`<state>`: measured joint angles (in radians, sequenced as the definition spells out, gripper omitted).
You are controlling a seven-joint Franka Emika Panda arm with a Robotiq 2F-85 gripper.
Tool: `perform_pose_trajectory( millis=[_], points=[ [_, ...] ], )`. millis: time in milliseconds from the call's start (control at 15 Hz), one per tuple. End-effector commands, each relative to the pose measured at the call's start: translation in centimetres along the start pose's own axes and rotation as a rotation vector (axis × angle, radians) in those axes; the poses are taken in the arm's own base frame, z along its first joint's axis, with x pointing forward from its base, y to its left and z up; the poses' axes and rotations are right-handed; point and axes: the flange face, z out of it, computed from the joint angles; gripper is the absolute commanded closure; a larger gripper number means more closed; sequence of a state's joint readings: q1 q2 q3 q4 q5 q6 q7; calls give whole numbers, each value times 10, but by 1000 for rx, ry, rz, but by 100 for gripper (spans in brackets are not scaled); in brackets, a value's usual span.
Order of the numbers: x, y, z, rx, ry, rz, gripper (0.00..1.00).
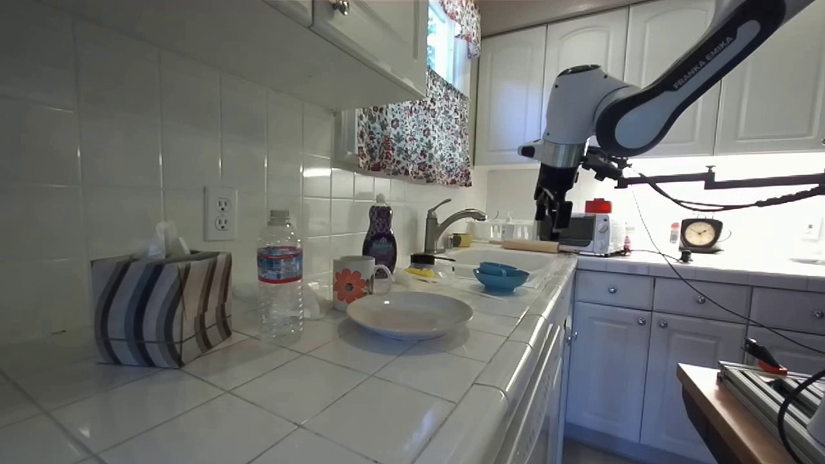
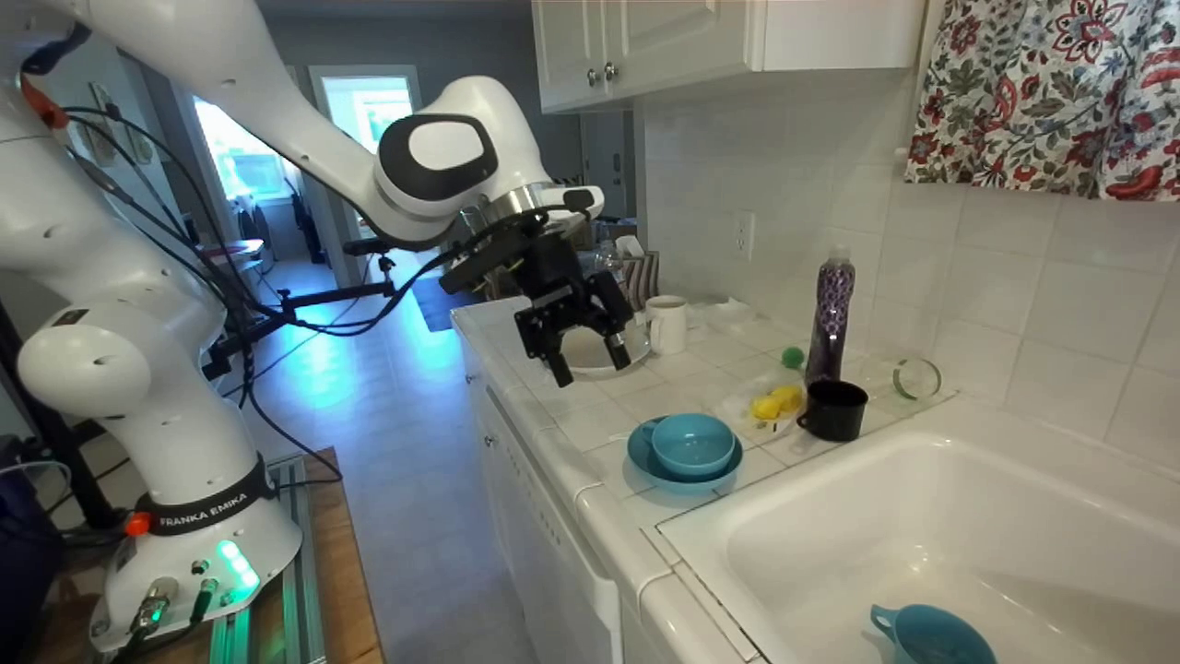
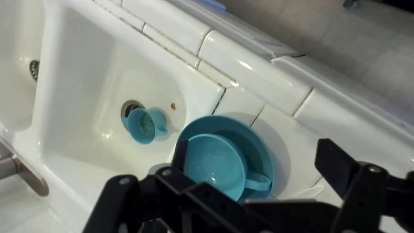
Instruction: Put the blue bowl on the white plate.
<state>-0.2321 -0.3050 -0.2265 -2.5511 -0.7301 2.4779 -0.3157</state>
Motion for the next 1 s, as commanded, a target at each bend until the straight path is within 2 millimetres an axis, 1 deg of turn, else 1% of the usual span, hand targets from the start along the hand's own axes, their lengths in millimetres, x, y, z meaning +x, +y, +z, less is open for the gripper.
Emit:
perform_pose_trajectory(
  millis=[0,333,533,733,933],
  points=[
    [17,-2,23,-69,68,-89,0],
    [30,-17,44,-44,85,-90,0],
    [37,-26,53,-27,87,-110,0],
    [44,-29,67,-3,84,-118,0],
    [46,-30,81,26,65,-111,0]
  ],
)
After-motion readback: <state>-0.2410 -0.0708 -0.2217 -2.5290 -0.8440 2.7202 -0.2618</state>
